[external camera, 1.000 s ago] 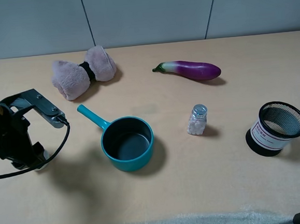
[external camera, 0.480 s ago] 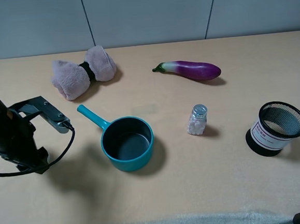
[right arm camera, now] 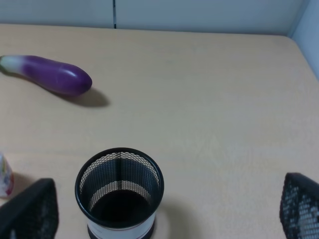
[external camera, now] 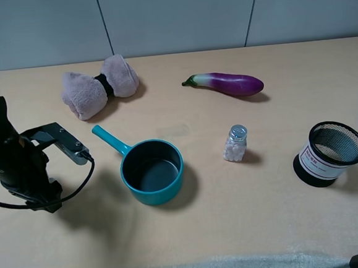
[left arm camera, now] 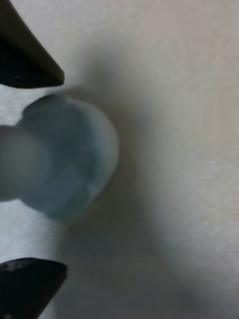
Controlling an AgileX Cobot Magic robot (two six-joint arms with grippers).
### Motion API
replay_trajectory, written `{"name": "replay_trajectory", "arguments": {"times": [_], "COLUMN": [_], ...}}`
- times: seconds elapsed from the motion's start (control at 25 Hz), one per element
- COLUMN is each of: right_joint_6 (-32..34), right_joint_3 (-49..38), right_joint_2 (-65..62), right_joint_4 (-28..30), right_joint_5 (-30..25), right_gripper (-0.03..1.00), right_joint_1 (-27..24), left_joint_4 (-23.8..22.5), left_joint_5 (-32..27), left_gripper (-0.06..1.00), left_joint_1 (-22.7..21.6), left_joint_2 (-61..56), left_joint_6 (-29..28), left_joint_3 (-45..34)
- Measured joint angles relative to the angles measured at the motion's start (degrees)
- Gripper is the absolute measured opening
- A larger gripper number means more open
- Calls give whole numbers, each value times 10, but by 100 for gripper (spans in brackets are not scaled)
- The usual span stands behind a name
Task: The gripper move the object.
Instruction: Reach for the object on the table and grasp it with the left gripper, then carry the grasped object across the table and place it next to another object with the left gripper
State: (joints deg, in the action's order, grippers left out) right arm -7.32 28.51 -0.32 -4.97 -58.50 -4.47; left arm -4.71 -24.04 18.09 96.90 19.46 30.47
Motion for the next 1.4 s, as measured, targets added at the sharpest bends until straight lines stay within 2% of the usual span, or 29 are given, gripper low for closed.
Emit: {"name": "replay_trajectory", "arguments": {"times": [0.2, 0.64, 0.8, 1.04, 1.4], "right_joint_6": [0, 0, 0, 0, 0], "right_joint_3": [0, 0, 0, 0, 0], "right_joint_2": [0, 0, 0, 0, 0], "right_joint_4": [0, 0, 0, 0, 0], "right_joint_5": [0, -1, -1, -1, -1], "right_gripper": [67, 67, 67, 67, 67], "right_joint_1": [0, 0, 0, 0, 0], "left_joint_4": [0, 0, 0, 0, 0], "left_joint_5": [21, 6, 7, 7, -1], "left_gripper": [70, 68, 65, 51, 49], "left_joint_1": [0, 0, 0, 0, 0], "left_joint_2": [21, 41, 41, 41, 43], "left_joint_6": [-2, -8, -8, -10, -20], "left_joint_3": [1, 21, 22, 22, 30]}}
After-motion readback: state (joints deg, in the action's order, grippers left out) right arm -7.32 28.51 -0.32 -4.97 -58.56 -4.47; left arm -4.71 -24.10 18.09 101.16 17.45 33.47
